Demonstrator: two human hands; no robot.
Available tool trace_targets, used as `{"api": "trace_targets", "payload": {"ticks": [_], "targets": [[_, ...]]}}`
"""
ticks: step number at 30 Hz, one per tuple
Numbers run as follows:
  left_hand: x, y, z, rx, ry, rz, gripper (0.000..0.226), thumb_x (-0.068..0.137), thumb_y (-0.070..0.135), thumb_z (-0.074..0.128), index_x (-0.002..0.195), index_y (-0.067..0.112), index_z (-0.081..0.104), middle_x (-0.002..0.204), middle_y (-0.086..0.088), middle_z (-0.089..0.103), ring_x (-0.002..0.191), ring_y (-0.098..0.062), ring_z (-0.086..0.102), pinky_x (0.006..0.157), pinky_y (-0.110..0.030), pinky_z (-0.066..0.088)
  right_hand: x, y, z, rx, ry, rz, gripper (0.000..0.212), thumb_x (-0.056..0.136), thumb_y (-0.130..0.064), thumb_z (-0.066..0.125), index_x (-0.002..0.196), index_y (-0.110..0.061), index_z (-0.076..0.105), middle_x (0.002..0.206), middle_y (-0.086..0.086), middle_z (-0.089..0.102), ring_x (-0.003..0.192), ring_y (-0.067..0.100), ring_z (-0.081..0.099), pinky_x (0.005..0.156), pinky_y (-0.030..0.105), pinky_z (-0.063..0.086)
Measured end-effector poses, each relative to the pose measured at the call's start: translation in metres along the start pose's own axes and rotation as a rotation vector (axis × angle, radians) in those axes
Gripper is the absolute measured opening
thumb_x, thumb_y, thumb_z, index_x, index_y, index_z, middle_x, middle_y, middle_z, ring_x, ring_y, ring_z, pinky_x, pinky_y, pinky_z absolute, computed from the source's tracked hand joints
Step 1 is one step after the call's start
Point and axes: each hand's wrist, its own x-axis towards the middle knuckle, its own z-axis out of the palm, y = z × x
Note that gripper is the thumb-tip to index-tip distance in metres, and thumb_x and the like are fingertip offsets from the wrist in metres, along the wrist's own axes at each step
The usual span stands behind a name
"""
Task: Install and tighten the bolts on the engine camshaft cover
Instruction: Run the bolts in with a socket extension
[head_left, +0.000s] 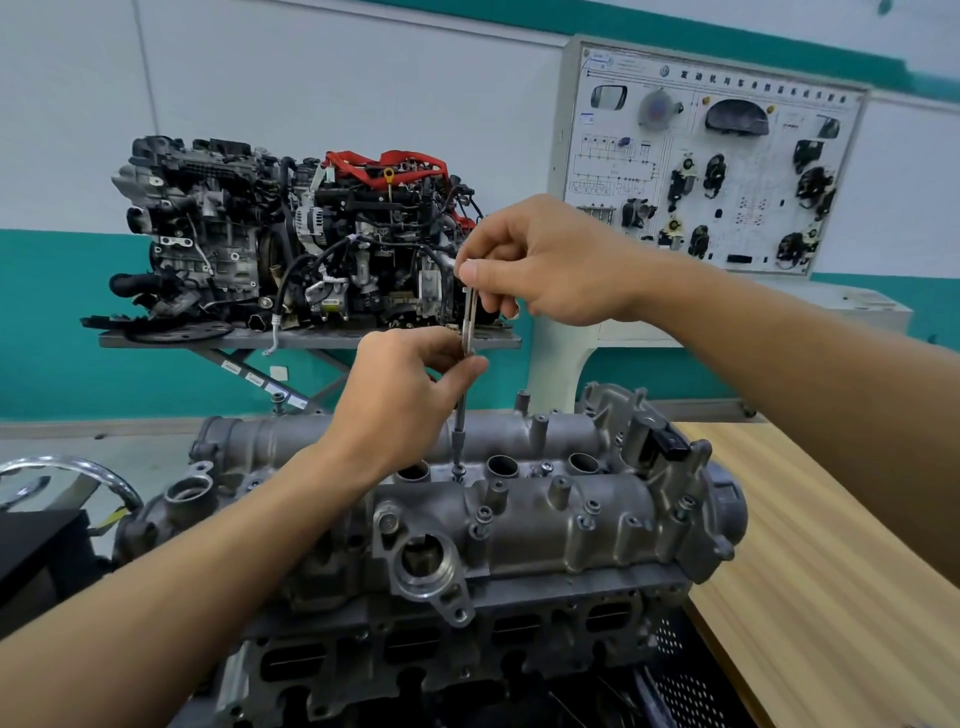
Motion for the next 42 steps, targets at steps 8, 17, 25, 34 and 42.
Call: {"api": "trace_targets", "payload": {"ticks": [8, 17, 25, 34, 42], "targets": [[-0.001, -0.005, -0.001, -0.129, -0.015, -0.110, 0.014, 0.087, 0.025, 0.078, 0.082, 0.012, 0.076, 0.069, 0.003, 0.074, 0.064, -0.015, 0.071, 0.064, -0.045, 0.061, 0.002, -0.001, 0.004, -0.019, 0.003, -0.015, 0.013, 0.098, -0.019, 0.060, 0.091, -0.014, 0.070, 0.060, -0.006, 0.068, 0.054, 0.007, 0.062, 0.053, 0.015, 0.047], [-0.002, -0.006, 0.002, -0.185, -0.026, -0.109, 0.011, 0.087, 0.023, 0.078, 0.085, 0.012, 0.077, 0.072, 0.001, 0.074, 0.068, -0.018, 0.073, 0.068, -0.045, 0.062, -0.003, 0.000, 0.004, -0.006, 0.027, -0.008, 0.014, 0.098, -0.018, 0.061, 0.086, -0.016, 0.069, 0.060, -0.006, 0.069, 0.051, 0.006, 0.061, 0.049, 0.013, 0.043], [-0.003, -0.007, 0.007, -0.234, -0.022, -0.082, 0.009, 0.087, 0.020, 0.078, 0.085, 0.011, 0.077, 0.071, -0.003, 0.074, 0.060, -0.020, 0.072, 0.060, -0.042, 0.062, -0.008, 0.001, 0.002, -0.003, 0.053, -0.024, 0.014, 0.097, -0.015, 0.061, 0.086, -0.013, 0.070, 0.059, -0.004, 0.070, 0.049, 0.006, 0.060, 0.047, 0.009, 0.040], [-0.003, -0.007, 0.008, -0.260, -0.007, -0.076, 0.007, 0.087, 0.017, 0.077, 0.086, 0.011, 0.077, 0.071, -0.002, 0.074, 0.059, -0.019, 0.072, 0.057, -0.031, 0.061, -0.010, 0.000, 0.003, 0.028, 0.070, -0.030, 0.013, 0.097, -0.014, 0.061, 0.088, -0.012, 0.069, 0.062, 0.000, 0.070, 0.051, 0.008, 0.060, 0.048, 0.012, 0.042], [-0.003, -0.009, 0.009, -0.288, -0.016, -0.086, 0.002, 0.088, 0.016, 0.077, 0.087, 0.015, 0.076, 0.074, -0.004, 0.074, 0.063, -0.022, 0.073, 0.058, -0.024, 0.059, -0.007, 0.002, 0.004, 0.004, 0.064, -0.031, 0.014, 0.098, -0.017, 0.061, 0.087, -0.014, 0.069, 0.064, 0.001, 0.071, 0.052, 0.009, 0.062, 0.049, 0.012, 0.044]]}}
